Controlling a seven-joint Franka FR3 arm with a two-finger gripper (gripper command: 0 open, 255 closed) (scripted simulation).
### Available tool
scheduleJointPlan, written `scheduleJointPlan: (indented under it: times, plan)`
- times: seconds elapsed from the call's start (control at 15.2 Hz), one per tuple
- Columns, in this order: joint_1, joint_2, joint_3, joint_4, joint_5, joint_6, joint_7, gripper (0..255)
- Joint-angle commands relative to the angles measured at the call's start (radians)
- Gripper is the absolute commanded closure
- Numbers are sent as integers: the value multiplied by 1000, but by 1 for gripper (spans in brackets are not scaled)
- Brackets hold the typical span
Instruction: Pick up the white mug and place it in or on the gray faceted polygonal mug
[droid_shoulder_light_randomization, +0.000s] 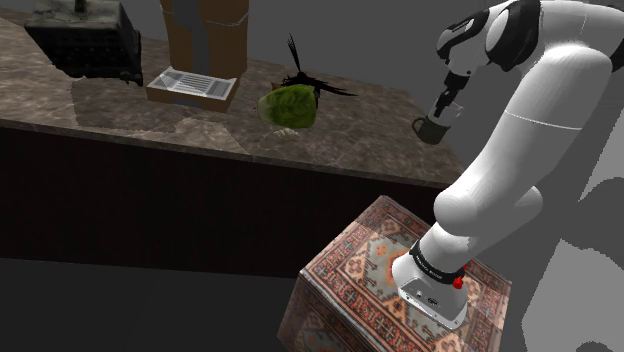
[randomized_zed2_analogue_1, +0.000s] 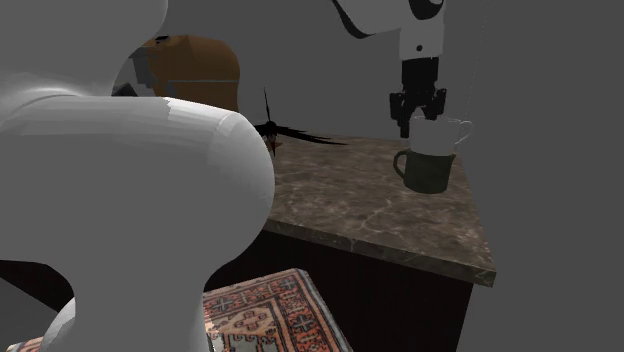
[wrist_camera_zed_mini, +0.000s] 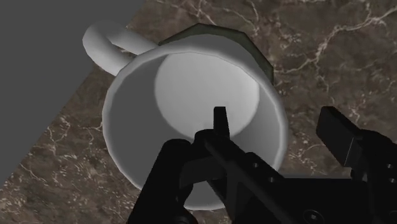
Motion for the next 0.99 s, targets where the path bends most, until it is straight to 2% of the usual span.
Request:
scheduleJointPlan:
  times: [0.0,0.2,0.46,0.92]
  plan:
    - [0,0,0,-1,0,0,0,0]
    - [0,1,0,0,0,0,-1,0]
    - [10,-34,-4,90,-24,-118,16,0]
    - [10,-34,-4,90,-24,-118,16,0]
